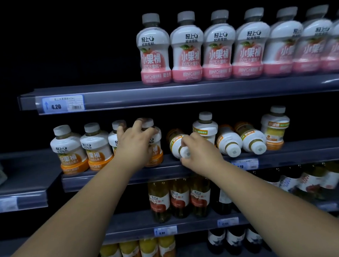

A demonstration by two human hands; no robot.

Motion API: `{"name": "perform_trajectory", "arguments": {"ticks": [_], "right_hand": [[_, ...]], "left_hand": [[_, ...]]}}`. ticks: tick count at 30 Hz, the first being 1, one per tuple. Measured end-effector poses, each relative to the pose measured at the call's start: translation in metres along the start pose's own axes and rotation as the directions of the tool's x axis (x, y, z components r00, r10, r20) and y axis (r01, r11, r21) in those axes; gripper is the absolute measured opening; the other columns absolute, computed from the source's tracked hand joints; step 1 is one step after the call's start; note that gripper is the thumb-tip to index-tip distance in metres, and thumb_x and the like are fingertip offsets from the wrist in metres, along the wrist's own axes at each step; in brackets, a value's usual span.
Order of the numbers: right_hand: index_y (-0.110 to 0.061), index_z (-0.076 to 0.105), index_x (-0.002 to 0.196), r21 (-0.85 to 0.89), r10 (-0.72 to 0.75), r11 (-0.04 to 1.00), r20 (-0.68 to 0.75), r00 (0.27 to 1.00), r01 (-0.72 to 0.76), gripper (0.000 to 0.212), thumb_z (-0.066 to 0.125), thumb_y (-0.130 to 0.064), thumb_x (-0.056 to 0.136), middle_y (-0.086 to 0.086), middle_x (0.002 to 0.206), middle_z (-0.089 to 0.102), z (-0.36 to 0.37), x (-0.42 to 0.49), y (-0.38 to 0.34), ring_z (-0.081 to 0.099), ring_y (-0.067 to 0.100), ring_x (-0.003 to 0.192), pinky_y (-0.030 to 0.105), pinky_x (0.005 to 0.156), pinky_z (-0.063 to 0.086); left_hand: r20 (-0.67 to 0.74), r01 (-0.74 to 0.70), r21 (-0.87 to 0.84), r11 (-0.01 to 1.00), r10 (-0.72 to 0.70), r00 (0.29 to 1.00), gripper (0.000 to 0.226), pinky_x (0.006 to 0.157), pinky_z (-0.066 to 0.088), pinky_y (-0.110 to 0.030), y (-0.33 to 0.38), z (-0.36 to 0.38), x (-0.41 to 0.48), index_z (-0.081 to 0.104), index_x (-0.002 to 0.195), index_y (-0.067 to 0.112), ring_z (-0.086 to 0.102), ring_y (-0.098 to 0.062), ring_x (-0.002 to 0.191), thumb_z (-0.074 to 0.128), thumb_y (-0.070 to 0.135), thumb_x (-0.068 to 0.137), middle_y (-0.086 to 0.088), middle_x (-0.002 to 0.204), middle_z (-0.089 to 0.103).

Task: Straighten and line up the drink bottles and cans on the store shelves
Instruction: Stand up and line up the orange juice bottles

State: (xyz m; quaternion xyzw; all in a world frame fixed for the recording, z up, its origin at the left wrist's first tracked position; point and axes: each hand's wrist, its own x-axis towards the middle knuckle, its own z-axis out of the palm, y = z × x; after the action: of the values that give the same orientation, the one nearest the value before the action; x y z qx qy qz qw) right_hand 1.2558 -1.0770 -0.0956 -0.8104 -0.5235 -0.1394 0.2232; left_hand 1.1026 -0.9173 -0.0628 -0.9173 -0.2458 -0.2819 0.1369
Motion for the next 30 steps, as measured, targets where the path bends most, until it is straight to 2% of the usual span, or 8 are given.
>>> {"name": "perform_trajectory", "arguments": {"ticks": [7, 12, 16, 20, 22, 24, 27, 30], "right_hand": [[-0.022, 0.049, 0.113, 0.081, 0.0, 0.997, -0.142, 0.99, 0.012, 0.035, 0.066, -0.03, 0.083, 0.0, 0.107, 0.06, -0.038, 0.027, -0.007, 0.059, 0.027, 0.092, 0.039, 0.068, 0.048], [-0.019, 0.044, 0.125, 0.106, 0.047, 0.994, -0.082, 0.996, -0.038, 0.04, 0.059, -0.031, 0.09, 0.006, 0.108, 0.063, -0.055, 0.048, -0.013, 0.059, 0.029, 0.092, 0.042, 0.07, 0.053], [-0.014, 0.045, 0.129, 0.092, 0.058, 0.994, -0.036, 0.998, -0.054, 0.043, 0.057, -0.034, 0.092, 0.002, 0.092, 0.06, -0.055, 0.06, -0.013, 0.06, 0.023, 0.082, 0.034, 0.058, 0.045], [-0.016, 0.048, 0.127, 0.211, 0.12, 0.969, 0.046, 0.992, -0.127, 0.041, 0.057, -0.039, 0.096, -0.006, 0.082, 0.053, -0.049, 0.066, -0.009, 0.054, 0.011, 0.07, 0.028, 0.052, 0.035], [-0.017, 0.051, 0.125, 0.287, 0.116, 0.949, 0.076, 0.99, -0.133, 0.038, 0.058, -0.041, 0.096, -0.009, 0.086, 0.052, -0.045, 0.068, -0.008, 0.053, 0.009, 0.074, 0.025, 0.055, 0.035], [-0.021, 0.05, 0.132, 0.371, 0.094, 0.92, 0.101, 0.99, -0.125, 0.041, 0.059, -0.039, 0.096, -0.007, 0.103, 0.057, -0.043, 0.068, -0.007, 0.056, 0.011, 0.088, 0.023, 0.065, 0.039], [-0.028, 0.042, 0.145, 0.433, 0.082, 0.891, 0.133, 0.988, -0.133, 0.056, 0.063, -0.036, 0.094, -0.004, 0.124, 0.059, -0.039, 0.065, -0.004, 0.058, 0.015, 0.107, 0.025, 0.082, 0.044], [-0.026, 0.041, 0.147, 0.455, 0.064, 0.881, 0.154, 0.986, -0.128, 0.065, 0.07, -0.034, 0.089, 0.0, 0.136, 0.057, -0.033, 0.063, -0.003, 0.056, 0.018, 0.119, 0.032, 0.096, 0.048]], "left_hand": [[0.003, 0.005, 0.015, 1.0, -0.005, 1.0, 0.057, 0.107, 0.022, -0.06, 0.0, 0.002, -0.001, 0.053, 0.128, 0.034, 0.059, -0.029, 0.1, 0.074, 0.031, 0.075, -0.007, 0.122, 0.046], [0.02, 0.01, 0.021, 1.0, -0.01, 1.0, 0.056, 0.109, 0.02, -0.057, 0.0, 0.001, 0.0, 0.05, 0.131, 0.037, 0.057, -0.027, 0.104, 0.071, 0.034, 0.079, -0.005, 0.126, 0.045], [0.004, 0.007, 0.016, 1.0, -0.007, 1.0, 0.057, 0.108, 0.021, -0.057, 0.0, 0.0, -0.001, 0.051, 0.131, 0.036, 0.058, -0.027, 0.105, 0.072, 0.033, 0.078, -0.006, 0.126, 0.046], [0.009, 0.017, 0.004, 1.0, -0.017, 1.0, 0.057, 0.109, 0.02, -0.057, 0.0, 0.0, -0.001, 0.052, 0.131, 0.035, 0.058, -0.027, 0.105, 0.071, 0.027, 0.078, -0.007, 0.128, 0.045], [0.012, 0.028, -0.008, 1.0, -0.028, 1.0, 0.058, 0.11, 0.019, -0.057, 0.001, 0.0, -0.002, 0.053, 0.131, 0.035, 0.058, -0.027, 0.104, 0.07, 0.021, 0.078, -0.007, 0.128, 0.045], [0.019, 0.026, -0.018, 1.0, -0.025, 0.999, 0.058, 0.109, 0.019, -0.057, 0.0, -0.002, 0.0, 0.053, 0.131, 0.036, 0.058, -0.028, 0.103, 0.067, 0.017, 0.078, -0.006, 0.128, 0.045], [0.052, -0.007, -0.011, 1.0, 0.008, 0.999, 0.052, 0.105, 0.022, -0.056, -0.007, -0.006, 0.003, 0.052, 0.13, 0.041, 0.058, -0.027, 0.106, 0.066, 0.022, 0.083, -0.005, 0.133, 0.044], [0.055, -0.045, 0.005, 0.999, 0.044, 0.998, 0.046, 0.101, 0.025, -0.059, -0.015, -0.008, 0.006, 0.054, 0.127, 0.043, 0.059, -0.027, 0.106, 0.068, 0.029, 0.086, -0.005, 0.137, 0.045]]}}
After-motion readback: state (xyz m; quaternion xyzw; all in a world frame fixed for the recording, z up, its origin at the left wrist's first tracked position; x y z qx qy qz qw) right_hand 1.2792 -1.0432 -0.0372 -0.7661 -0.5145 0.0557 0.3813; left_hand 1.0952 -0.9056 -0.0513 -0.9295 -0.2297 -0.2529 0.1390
